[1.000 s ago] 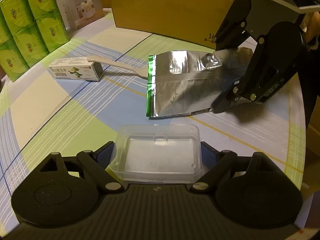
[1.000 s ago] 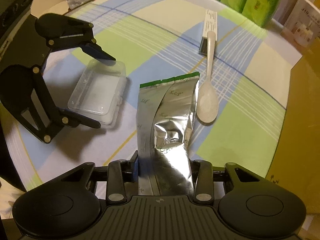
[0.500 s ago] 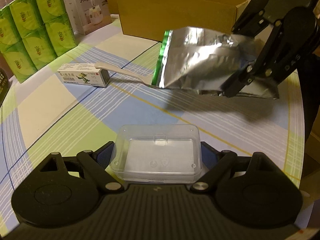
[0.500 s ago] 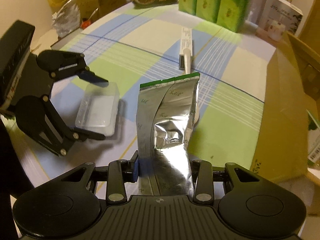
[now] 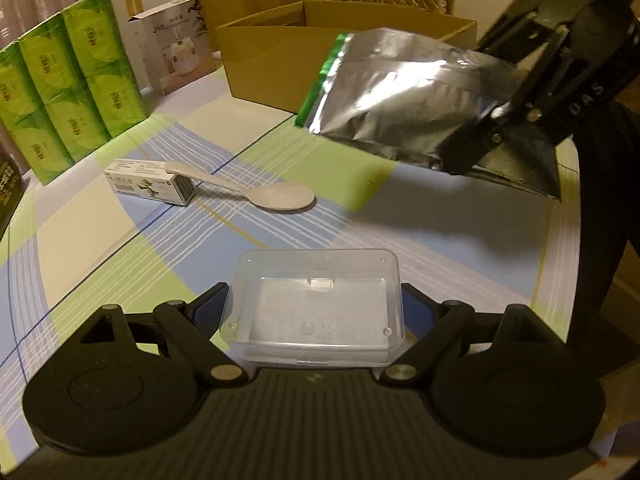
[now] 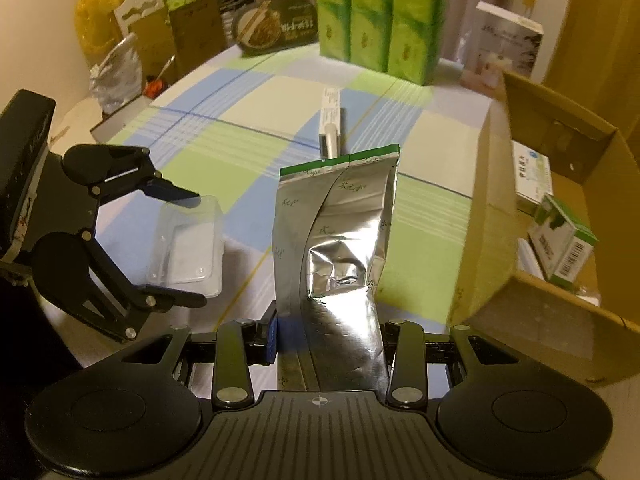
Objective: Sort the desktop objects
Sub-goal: 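Carry the foil bag over the cardboard box with the right tool, then lower the foil bag into the cardboard box with the right tool, then open the right tool releasing the foil bag into the box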
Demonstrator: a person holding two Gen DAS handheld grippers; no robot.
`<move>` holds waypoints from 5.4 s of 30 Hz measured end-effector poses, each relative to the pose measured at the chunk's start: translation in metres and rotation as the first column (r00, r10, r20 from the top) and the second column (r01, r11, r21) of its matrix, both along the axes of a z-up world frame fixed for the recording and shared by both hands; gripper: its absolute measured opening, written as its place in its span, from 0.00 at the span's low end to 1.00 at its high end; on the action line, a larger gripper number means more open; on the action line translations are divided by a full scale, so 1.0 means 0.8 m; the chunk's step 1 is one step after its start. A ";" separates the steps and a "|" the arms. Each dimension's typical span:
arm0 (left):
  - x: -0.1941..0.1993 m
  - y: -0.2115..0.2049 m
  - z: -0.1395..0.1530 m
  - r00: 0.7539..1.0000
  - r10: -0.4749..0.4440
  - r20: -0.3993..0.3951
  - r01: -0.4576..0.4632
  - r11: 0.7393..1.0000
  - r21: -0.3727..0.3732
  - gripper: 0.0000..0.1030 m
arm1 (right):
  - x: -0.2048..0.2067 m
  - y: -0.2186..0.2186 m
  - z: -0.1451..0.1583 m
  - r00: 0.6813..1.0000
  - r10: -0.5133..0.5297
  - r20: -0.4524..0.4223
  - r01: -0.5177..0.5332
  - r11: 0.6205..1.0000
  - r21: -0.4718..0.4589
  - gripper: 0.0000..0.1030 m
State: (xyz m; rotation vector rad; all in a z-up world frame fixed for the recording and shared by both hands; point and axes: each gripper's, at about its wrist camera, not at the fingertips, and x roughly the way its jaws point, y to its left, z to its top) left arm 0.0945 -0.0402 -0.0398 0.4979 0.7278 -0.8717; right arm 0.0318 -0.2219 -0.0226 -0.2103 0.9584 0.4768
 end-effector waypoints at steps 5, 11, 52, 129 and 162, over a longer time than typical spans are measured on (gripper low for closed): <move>-0.017 -0.014 0.021 1.000 -0.001 0.020 0.001 1.000 0.015 0.84 | -0.018 -0.011 0.013 0.999 -0.013 0.034 0.012 1.000 0.029 0.35; -0.033 -0.038 0.056 0.998 0.000 0.059 -0.001 1.000 0.019 0.84 | -0.035 -0.031 0.034 0.996 -0.035 0.076 0.030 0.998 0.062 0.35; 0.022 -0.287 0.166 0.950 -0.220 0.222 0.212 0.975 0.060 0.84 | 0.087 -0.229 0.134 0.943 -0.239 0.231 0.216 0.969 0.120 0.35; 0.126 -0.246 0.135 0.933 0.359 0.013 -0.356 0.929 -0.104 0.89 | 0.161 -0.269 0.081 0.941 -0.321 0.106 0.299 0.937 0.179 0.35; 0.110 -0.220 0.132 0.914 0.404 -0.022 -0.404 0.907 -0.121 0.91 | 0.120 -0.268 0.074 0.926 -0.363 0.102 0.331 0.912 0.242 0.70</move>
